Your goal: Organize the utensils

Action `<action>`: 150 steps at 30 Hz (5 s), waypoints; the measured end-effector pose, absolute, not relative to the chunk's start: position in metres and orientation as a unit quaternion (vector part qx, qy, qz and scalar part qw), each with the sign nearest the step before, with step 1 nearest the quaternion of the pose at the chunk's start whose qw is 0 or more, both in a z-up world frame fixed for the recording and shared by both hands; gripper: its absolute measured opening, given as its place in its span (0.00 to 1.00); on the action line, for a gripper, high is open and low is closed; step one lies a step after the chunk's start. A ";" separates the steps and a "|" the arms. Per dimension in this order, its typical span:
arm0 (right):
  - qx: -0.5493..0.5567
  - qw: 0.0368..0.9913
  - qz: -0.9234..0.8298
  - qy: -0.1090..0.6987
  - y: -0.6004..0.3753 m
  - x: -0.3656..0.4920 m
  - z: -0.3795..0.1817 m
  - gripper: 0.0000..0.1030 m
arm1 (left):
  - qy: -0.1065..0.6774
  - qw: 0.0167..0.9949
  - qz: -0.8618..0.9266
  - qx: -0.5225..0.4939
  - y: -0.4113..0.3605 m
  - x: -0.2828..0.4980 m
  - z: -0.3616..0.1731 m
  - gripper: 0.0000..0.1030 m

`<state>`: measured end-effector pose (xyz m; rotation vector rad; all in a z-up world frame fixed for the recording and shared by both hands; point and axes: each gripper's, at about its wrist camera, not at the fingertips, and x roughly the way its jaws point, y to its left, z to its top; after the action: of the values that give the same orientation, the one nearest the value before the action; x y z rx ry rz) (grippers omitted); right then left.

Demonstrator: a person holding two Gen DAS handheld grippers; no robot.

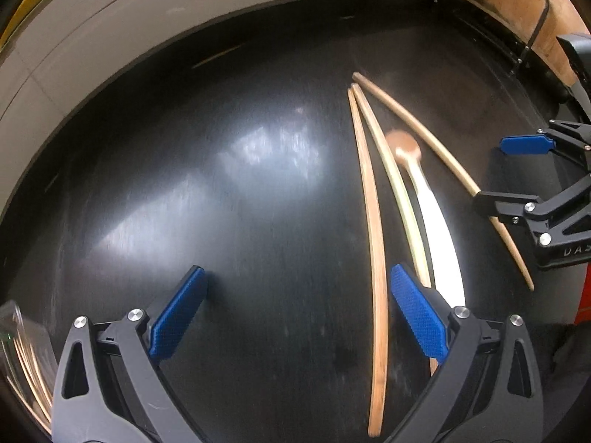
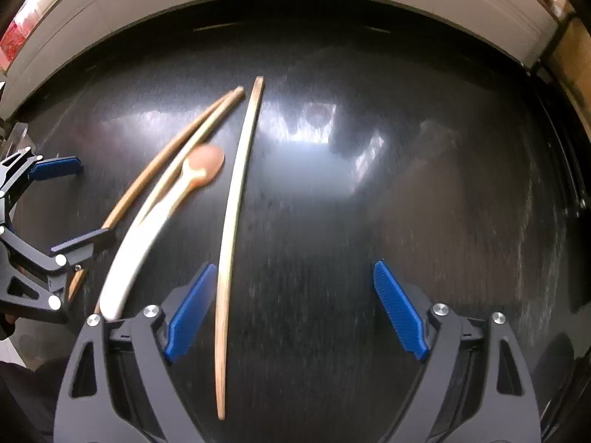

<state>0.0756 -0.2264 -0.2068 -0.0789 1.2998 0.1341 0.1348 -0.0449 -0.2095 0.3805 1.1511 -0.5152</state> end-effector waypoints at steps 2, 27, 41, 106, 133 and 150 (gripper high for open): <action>-0.039 0.795 0.067 0.602 -0.225 0.083 -0.205 0.75 | 0.533 0.793 -0.239 0.175 -0.049 0.142 -0.210 0.94; 0.000 0.797 0.081 0.598 -0.244 0.096 -0.181 0.07 | 0.537 0.800 -0.237 0.119 -0.061 0.146 -0.179 0.06; -0.005 0.826 0.104 0.554 -0.229 0.060 -0.107 0.07 | 0.538 0.826 -0.164 0.036 0.001 0.098 -0.115 0.06; 0.055 0.695 0.327 0.638 0.199 0.093 -0.084 0.07 | 0.592 0.795 0.031 -0.130 0.368 0.077 -0.098 0.06; 0.064 0.657 0.313 0.683 0.217 0.116 -0.132 0.08 | 0.617 0.778 0.019 -0.116 0.360 0.093 -0.128 0.06; 0.136 0.681 0.303 0.652 0.158 0.122 -0.100 0.85 | 0.573 0.808 0.025 -0.133 0.375 0.072 -0.090 0.94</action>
<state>0.1218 0.1581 -0.1003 0.3054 1.4640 0.6810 0.0719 0.3748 -0.0903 -0.2847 1.2256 0.0541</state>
